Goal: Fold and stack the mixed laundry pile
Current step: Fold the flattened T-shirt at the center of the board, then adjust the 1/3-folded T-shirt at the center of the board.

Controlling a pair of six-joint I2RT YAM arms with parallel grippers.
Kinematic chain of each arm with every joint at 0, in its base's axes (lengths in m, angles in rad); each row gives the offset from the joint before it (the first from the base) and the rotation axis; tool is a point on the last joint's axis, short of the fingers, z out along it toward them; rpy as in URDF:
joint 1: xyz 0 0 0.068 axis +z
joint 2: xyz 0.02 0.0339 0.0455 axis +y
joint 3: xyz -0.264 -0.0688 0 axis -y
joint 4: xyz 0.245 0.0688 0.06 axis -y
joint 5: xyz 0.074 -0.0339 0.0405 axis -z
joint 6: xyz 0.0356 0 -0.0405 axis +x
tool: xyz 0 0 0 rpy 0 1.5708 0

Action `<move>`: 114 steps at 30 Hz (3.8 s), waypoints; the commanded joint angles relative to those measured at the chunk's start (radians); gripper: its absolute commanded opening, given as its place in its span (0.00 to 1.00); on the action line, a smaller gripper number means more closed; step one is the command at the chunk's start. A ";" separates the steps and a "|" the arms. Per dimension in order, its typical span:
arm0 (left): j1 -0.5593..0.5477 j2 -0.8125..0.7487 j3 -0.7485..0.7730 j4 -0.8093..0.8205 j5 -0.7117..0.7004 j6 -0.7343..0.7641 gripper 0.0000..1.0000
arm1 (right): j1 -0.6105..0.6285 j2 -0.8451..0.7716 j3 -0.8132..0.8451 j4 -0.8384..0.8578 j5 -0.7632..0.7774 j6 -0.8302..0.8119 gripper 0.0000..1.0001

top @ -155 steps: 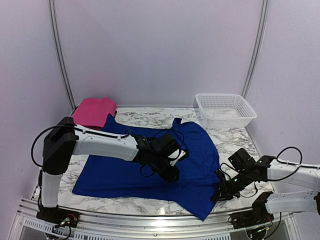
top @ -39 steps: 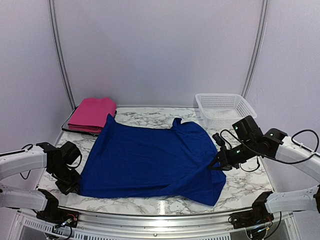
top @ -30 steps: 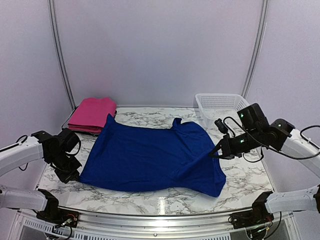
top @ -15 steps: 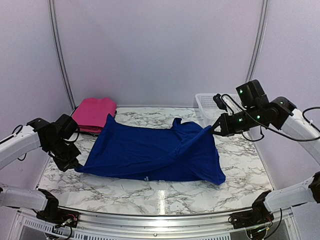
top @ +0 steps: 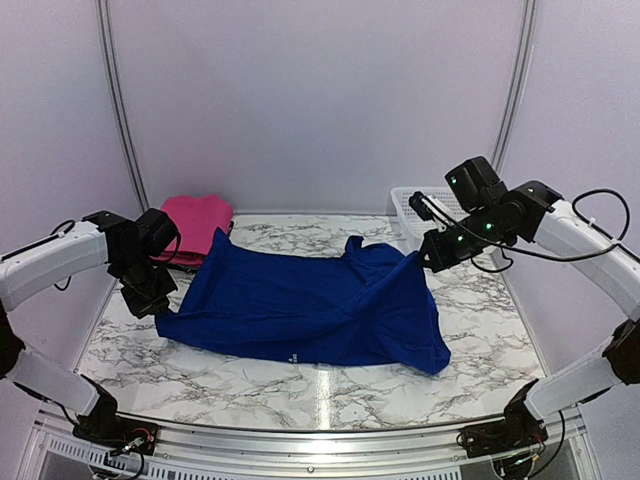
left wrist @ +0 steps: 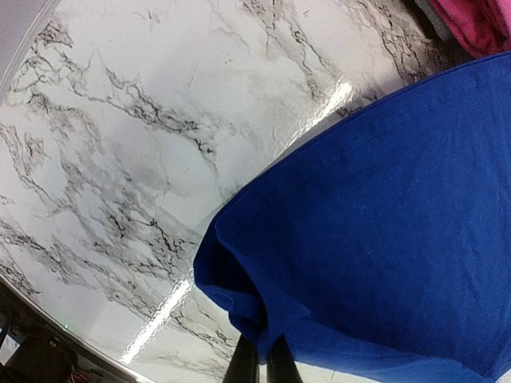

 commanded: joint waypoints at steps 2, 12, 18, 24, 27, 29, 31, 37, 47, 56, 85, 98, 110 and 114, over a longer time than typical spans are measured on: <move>0.004 0.067 0.037 0.044 -0.039 0.060 0.00 | -0.012 -0.007 -0.057 -0.018 0.060 -0.016 0.00; 0.005 0.192 0.052 0.120 -0.021 0.103 0.00 | -0.111 0.084 -0.072 0.084 -0.001 -0.029 0.00; 0.021 0.264 0.068 0.161 -0.012 0.136 0.11 | -0.125 0.221 -0.011 0.133 -0.038 -0.029 0.02; 0.070 0.215 0.082 0.163 -0.030 0.241 0.81 | -0.229 0.139 -0.057 0.097 -0.134 0.053 0.60; 0.101 0.118 0.034 0.164 -0.020 0.303 0.99 | -0.255 0.021 -0.185 0.114 -0.255 0.096 0.65; 0.110 0.081 -0.012 0.165 0.021 0.334 0.99 | -0.255 -0.042 -0.277 0.117 -0.350 0.130 0.62; 0.110 0.057 -0.063 0.171 0.061 0.351 0.99 | -0.248 -0.102 -0.390 0.133 -0.418 0.166 0.58; 0.110 0.016 -0.187 0.212 0.126 0.378 0.99 | -0.220 -0.201 -0.571 0.151 -0.450 0.202 0.54; 0.110 -0.007 -0.305 0.336 0.213 0.364 0.99 | -0.090 -0.095 -0.653 0.213 -0.310 0.191 0.55; 0.111 0.068 -0.332 0.449 0.236 0.347 0.97 | -0.031 0.009 -0.648 0.191 -0.169 0.205 0.59; 0.124 0.045 -0.337 0.207 0.174 0.323 0.00 | -0.100 0.014 -0.571 -0.044 -0.265 0.204 0.00; 0.124 -0.136 -0.214 0.180 0.074 0.421 0.88 | -0.136 0.049 -0.408 -0.029 -0.322 0.128 0.49; -0.101 0.067 0.069 0.660 0.417 0.653 0.86 | -0.223 0.148 -0.315 0.273 -0.374 0.086 0.50; -0.239 0.356 0.286 0.683 0.465 0.690 0.62 | -0.229 0.251 -0.269 0.348 -0.383 0.083 0.47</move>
